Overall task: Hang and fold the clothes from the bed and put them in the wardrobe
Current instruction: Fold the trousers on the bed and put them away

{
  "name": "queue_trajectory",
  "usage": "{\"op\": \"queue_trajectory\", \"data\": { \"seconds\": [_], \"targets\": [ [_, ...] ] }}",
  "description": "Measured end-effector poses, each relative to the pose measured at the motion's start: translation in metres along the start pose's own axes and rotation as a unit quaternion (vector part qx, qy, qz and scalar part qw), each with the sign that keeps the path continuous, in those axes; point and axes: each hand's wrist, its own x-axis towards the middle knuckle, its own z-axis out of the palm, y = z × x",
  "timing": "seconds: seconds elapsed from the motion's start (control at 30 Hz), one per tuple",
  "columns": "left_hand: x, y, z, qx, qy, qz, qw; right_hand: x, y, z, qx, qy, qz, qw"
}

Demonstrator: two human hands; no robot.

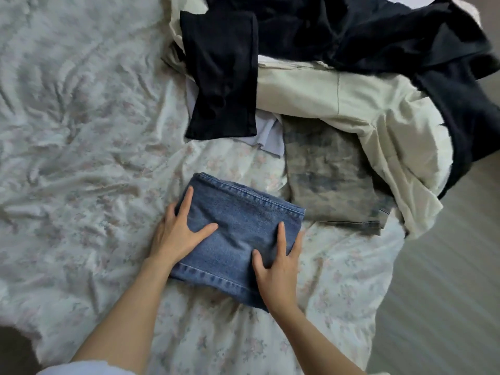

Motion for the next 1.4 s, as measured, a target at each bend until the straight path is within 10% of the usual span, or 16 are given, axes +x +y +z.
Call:
{"op": "queue_trajectory", "data": {
  "seconds": [0.27,0.5,0.67,0.8,1.4],
  "targets": [
    [-0.023,0.016,-0.013,-0.133,0.101,-0.018,0.986,0.005,-0.016,-0.014,0.043,0.028,-0.011,0.999],
    [-0.079,0.019,-0.011,-0.314,0.264,-0.124,0.903,0.028,-0.056,-0.048,-0.031,-0.033,-0.151,0.988],
    [-0.066,0.003,0.011,-0.388,0.191,-0.240,0.869,0.044,-0.048,-0.022,-0.034,-0.084,0.046,0.995],
    [-0.049,-0.009,0.015,-0.389,0.197,-0.260,0.861,0.053,-0.037,-0.016,-0.041,-0.101,0.159,0.981],
    [-0.071,0.011,-0.009,-0.338,0.319,-0.254,0.848,0.045,-0.075,-0.037,-0.023,-0.022,-0.012,0.999]
  ]
}}
